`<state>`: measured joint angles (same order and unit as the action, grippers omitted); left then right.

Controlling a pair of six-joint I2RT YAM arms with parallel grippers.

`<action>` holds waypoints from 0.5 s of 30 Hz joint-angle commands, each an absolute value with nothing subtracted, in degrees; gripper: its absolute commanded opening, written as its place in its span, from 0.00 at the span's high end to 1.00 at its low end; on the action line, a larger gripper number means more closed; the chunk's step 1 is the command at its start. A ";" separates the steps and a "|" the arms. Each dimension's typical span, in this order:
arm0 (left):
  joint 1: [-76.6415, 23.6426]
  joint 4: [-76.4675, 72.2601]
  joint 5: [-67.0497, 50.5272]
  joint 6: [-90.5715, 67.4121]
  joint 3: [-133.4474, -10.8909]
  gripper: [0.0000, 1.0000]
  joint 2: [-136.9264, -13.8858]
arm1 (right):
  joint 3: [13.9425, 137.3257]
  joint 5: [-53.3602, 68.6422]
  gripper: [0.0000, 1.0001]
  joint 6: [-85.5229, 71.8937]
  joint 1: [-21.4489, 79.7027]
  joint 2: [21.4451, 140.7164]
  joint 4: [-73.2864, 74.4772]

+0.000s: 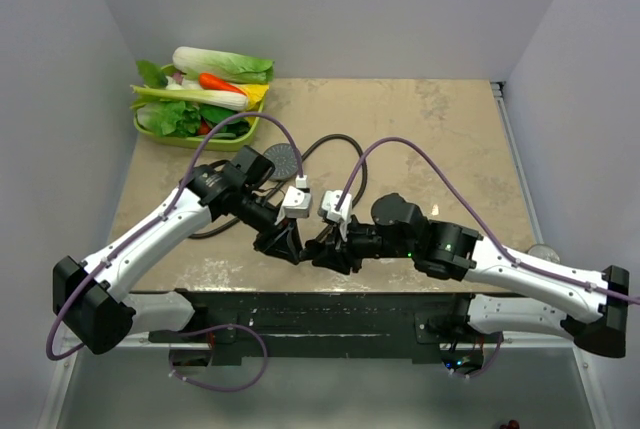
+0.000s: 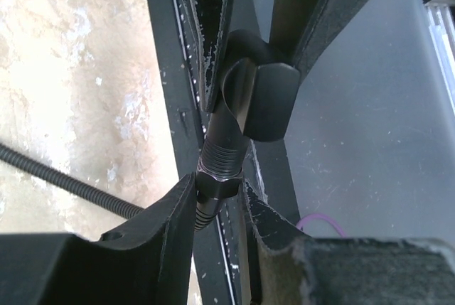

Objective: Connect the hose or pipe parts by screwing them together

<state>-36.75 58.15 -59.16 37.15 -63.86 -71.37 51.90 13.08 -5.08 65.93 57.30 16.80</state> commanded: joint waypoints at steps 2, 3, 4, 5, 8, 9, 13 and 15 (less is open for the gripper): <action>-37.00 52.91 -61.09 34.99 -68.38 1.00 -70.66 | 54.93 14.68 1.00 -6.76 66.18 60.90 16.17; -37.00 51.43 -59.52 34.37 -68.03 1.00 -70.23 | 55.02 14.68 1.00 -7.20 66.18 61.17 16.26; -37.00 50.72 -58.89 33.76 -67.77 1.00 -69.88 | 55.19 14.68 1.00 -7.56 66.18 61.78 16.43; -37.00 50.10 -58.19 32.79 -67.59 1.00 -69.53 | 55.11 14.59 1.00 -8.43 66.09 61.79 16.44; -37.00 47.47 -55.82 30.77 -66.97 1.00 -68.38 | 54.76 14.50 1.00 -10.10 66.18 62.58 16.43; -37.00 46.50 -54.59 30.41 -66.89 1.00 -67.94 | 54.67 14.33 1.00 -10.63 66.09 62.75 16.35; -37.00 45.00 -52.91 29.44 -66.88 1.00 -66.71 | 54.41 14.94 1.00 -13.18 66.09 63.37 16.61; -37.35 45.52 -52.39 30.14 -66.97 1.00 -66.62 | 54.40 15.56 1.00 -14.06 66.09 63.37 16.52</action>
<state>-36.84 56.93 -48.88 32.01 -64.27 -69.43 53.43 11.49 -9.74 65.17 61.76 16.05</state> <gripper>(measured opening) 0.308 0.315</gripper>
